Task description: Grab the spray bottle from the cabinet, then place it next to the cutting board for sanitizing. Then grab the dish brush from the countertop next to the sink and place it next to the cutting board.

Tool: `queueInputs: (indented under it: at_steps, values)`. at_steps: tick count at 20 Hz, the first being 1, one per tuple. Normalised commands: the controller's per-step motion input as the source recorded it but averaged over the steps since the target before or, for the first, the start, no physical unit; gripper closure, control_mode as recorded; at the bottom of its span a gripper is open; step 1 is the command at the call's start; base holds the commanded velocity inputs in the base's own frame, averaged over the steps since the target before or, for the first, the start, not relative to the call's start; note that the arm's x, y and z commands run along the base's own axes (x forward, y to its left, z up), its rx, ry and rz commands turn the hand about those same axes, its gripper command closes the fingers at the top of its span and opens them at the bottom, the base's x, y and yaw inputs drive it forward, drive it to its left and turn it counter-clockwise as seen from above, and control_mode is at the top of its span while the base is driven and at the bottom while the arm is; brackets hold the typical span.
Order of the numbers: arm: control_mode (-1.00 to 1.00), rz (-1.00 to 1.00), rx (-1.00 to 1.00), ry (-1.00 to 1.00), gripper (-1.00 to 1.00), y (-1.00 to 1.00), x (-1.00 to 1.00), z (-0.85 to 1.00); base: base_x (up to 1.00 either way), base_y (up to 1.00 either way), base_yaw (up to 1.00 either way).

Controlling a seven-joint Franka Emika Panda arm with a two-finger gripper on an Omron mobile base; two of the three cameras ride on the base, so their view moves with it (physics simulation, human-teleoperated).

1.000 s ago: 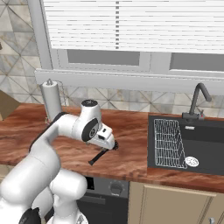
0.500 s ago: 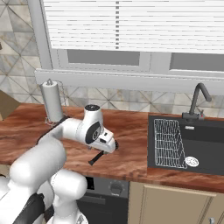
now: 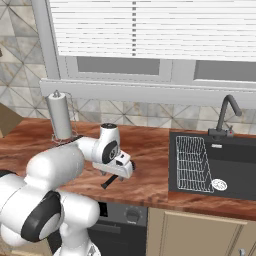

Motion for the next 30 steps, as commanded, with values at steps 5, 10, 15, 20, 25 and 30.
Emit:
queueInputs:
  at_steps: [5,10,15,20,25,30]
  values:
    - [-1.00,0.00,0.00,0.09,-1.00,0.00,0.23,-0.21,0.00,0.00,0.00]
    - [-1.00,0.00,0.00,0.10,-1.00,0.00,0.18,-0.22,0.00,0.00,0.00]
    - [-1.00,0.00,0.00,0.08,1.00,0.00,0.10,-0.22,0.00,0.00,0.00]
    - [-1.00,0.00,0.00,0.05,1.00,-0.01,0.00,-0.23,0.00,0.00,0.00]
    - [-1.00,0.00,0.00,0.01,1.00,0.00,0.00,-0.18,0.00,0.00,0.00]
    - [-1.00,0.00,0.00,0.00,1.00,0.00,-0.02,-0.02,0.00,0.00,0.00]
